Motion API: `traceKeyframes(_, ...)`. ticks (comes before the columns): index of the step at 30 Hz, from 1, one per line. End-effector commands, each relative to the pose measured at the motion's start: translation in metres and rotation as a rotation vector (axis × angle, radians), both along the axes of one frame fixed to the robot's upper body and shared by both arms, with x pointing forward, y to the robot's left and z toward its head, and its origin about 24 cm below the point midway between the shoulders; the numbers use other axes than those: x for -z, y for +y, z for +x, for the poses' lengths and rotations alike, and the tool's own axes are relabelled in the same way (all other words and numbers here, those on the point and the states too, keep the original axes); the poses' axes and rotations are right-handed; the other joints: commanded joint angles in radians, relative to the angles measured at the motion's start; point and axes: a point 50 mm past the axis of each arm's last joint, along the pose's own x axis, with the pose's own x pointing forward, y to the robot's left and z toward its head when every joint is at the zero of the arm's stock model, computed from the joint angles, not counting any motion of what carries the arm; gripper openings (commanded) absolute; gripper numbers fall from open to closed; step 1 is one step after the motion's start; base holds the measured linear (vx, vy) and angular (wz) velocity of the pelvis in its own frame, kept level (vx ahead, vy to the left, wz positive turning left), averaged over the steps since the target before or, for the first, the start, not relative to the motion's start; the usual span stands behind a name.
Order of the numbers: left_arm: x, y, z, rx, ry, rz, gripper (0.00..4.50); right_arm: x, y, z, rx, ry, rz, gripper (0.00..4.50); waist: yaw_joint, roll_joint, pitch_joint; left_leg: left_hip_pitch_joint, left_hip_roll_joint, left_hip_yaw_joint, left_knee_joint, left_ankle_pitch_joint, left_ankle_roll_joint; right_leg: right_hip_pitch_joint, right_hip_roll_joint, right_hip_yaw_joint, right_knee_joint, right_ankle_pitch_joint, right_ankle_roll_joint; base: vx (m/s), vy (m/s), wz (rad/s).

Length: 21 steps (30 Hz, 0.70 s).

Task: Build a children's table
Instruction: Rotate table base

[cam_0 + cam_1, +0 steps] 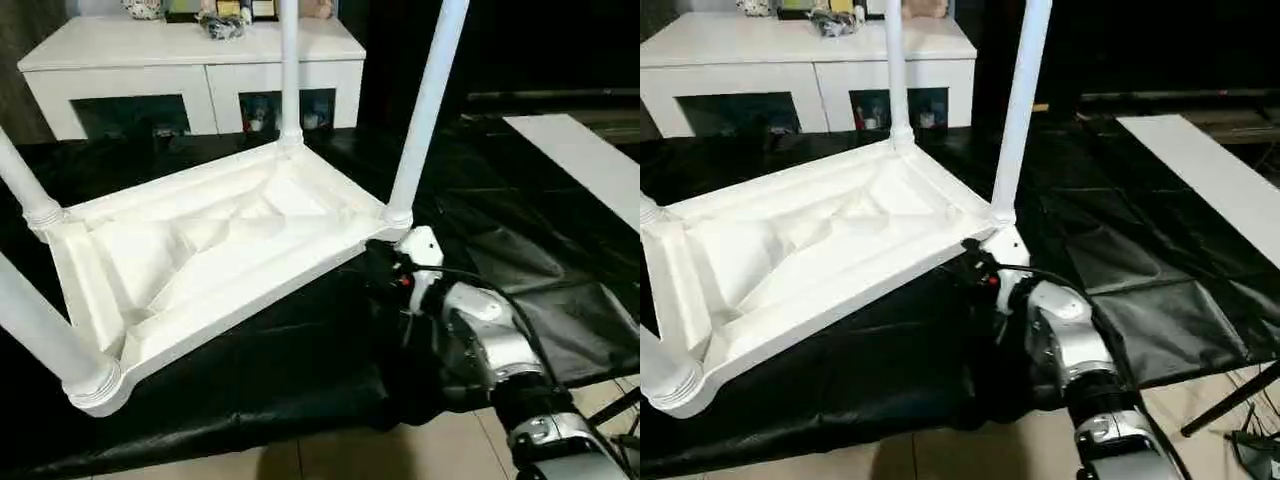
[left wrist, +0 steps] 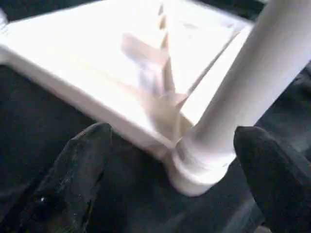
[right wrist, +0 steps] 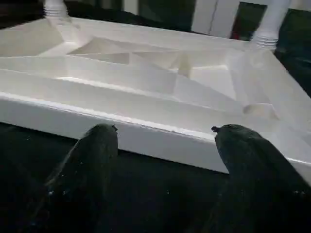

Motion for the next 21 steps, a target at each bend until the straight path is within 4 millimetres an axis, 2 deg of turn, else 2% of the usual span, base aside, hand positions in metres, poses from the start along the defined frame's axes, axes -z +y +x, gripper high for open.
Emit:
traceKeyframes(1, -0.01, -0.017, 0.016, 0.088, -0.072, -0.053, 4.46, 0.011, -0.008, 0.001, 0.083, 0.028, -0.059, 3.59, 0.0, 0.024, -0.028, 0.034, 0.055, -0.036, -0.113, -0.611, -0.067, -0.006, -0.044, 0.04, -0.09, -0.573, -0.141, 0.0, 0.0, 0.0)
traceKeyframes(3, -0.011, -0.019, 0.018, 0.1, -0.08, -0.06, 4.46, 0.011, -0.008, 0.001, 0.094, 0.027, -0.064, 3.59, 0.0, 0.026, -0.023, 0.037, 0.053, -0.036, -0.112, -0.625, -0.067, -0.009, -0.044, 0.039, -0.095, -0.594, -0.14, 0.0, 0.0, 0.0)
traceKeyframes(5, -0.011, -0.031, 0.028, 0.152, -0.104, -0.083, 4.46, 0.012, -0.009, 0.002, 0.127, 0.026, -0.065, 3.59, -0.001, 0.025, -0.029, 0.031, 0.053, -0.04, -0.114, -0.601, -0.062, 0.002, -0.045, 0.038, -0.089, -0.586, -0.126, 0.0, 0.0, 0.0)
traceKeyframes(8, -0.012, -0.04, 0.032, 0.196, -0.095, -0.103, 4.46, 0.014, -0.007, 0.001, 0.133, 0.035, -0.061, 3.59, -0.002, 0.024, -0.028, 0.031, 0.053, -0.036, -0.111, -0.59, -0.058, -0.001, -0.044, 0.041, -0.089, -0.578, -0.133, 0.0, 0.0, 0.0)
traceKeyframes(10, -0.012, -0.044, 0.034, 0.211, -0.095, -0.114, 4.46, 0.016, -0.006, 0.001, 0.137, 0.037, -0.069, 3.59, -0.006, 0.022, -0.03, 0.025, 0.053, -0.038, -0.112, -0.576, -0.058, 0.004, -0.043, 0.04, -0.086, -0.57, -0.134, 0.0, 0.0, 0.0)
traceKeyframes(13, -0.01, -0.049, 0.034, 0.226, -0.081, -0.127, 4.46, 0.019, -0.004, 0.001, 0.148, 0.044, -0.075, 3.59, -0.008, 0.023, -0.03, 0.029, 0.052, -0.036, -0.109, -0.574, -0.058, 0.001, -0.042, 0.041, -0.088, -0.57, -0.136, 0.0, 0.0, 0.0)
traceKeyframes(15, -0.007, -0.051, 0.035, 0.227, -0.074, -0.126, 4.46, 0.02, -0.003, 0.0, 0.15, 0.044, -0.078, 3.59, -0.01, 0.019, -0.031, 0.026, 0.051, -0.036, -0.11, -0.564, -0.056, 0.003, -0.041, 0.041, -0.087, -0.558, -0.141, 0.0, 0.0, 0.0)
traceKeyframes(17, -0.005, -0.053, 0.036, 0.225, -0.077, -0.128, 4.46, 0.021, -0.003, 0.0, 0.153, 0.045, -0.082, 3.59, -0.01, 0.021, -0.031, 0.025, 0.052, -0.035, -0.109, -0.552, -0.053, 0.003, -0.04, 0.041, -0.084, -0.541, -0.144, 0.0, 0.0, 0.0)
traceKeyframes(19, -0.002, -0.064, 0.045, 0.223, -0.112, -0.15, 4.46, 0.025, -0.001, 0.003, 0.193, 0.064, -0.104, 3.59, -0.01, 0.017, -0.032, 0.025, 0.053, -0.034, -0.109, -0.545, -0.052, 0.002, -0.04, 0.043, -0.083, -0.528, -0.148, 0.0, 0.0, 0.0)
traceKeyframes(21, -0.001, -0.068, 0.048, 0.225, -0.12, -0.159, 4.46, 0.026, 0.0, 0.004, 0.208, 0.068, -0.114, 3.59, -0.009, 0.021, -0.034, 0.03, 0.051, -0.032, -0.107, -0.537, -0.058, -0.001, -0.041, 0.046, -0.083, -0.507, -0.161, 0.0, 0.0, 0.0)
